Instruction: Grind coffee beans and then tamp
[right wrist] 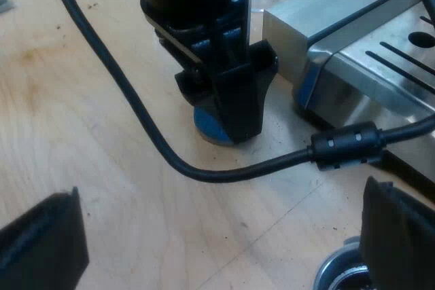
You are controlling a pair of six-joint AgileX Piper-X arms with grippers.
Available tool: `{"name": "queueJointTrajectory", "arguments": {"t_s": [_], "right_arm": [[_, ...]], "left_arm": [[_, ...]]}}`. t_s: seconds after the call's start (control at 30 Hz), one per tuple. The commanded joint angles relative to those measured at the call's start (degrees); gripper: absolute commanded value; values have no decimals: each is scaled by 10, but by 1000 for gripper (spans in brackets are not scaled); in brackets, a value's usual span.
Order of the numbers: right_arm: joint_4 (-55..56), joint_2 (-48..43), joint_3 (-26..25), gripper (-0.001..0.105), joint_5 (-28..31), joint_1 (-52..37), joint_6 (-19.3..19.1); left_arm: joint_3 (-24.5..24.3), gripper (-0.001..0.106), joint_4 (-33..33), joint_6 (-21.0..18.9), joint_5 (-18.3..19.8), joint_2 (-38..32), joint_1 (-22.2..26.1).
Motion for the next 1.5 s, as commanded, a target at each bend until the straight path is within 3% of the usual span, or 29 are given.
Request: {"name": "queueJointTrajectory", "arguments": {"t_s": [0.03,0.1,0.17,0.2,0.27,0.5,0.63,0.83,0.97,1.17,1.2,1.27,1.3,1.4,1.5], "right_arm": [[-5,-1,-3,82,0,0,-5],[-5,-1,-3,82,0,0,-5],[-5,-1,-3,82,0,0,-6],[-5,-1,-3,82,0,0,-6],[-5,-1,-3,82,0,0,-6],[-5,-2,-3,82,1,0,-37],[-4,-15,-3,82,6,0,-37],[21,-43,-3,82,78,0,-38],[44,-56,1,82,78,0,-43],[54,-65,7,82,78,0,-42],[52,-102,63,82,108,0,-32],[52,-109,77,82,108,0,-32],[52,-115,90,82,108,0,-30],[50,-125,122,82,108,0,-2],[27,-127,146,82,108,0,-1]], "left_arm": [[-6,67,4,2,-1,-2,-1],[-11,46,12,2,-1,-2,-1],[-15,39,17,2,-1,-2,-1],[-23,22,28,2,-1,-2,-1],[-33,0,37,2,-1,-3,-1],[-43,0,52,6,-1,-41,-1],[-43,0,62,6,-1,-84,-1],[-43,0,83,6,-1,-145,-1],[-43,0,84,6,-1,-147,-1],[-43,0,114,10,13,-212,-6],[-43,0,115,10,13,-213,-7],[-43,0,119,10,13,-216,-9],[-43,0,125,10,13,-222,-52],[-43,0,125,10,13,-222,-91],[-43,0,125,10,13,-222,-132]]}}
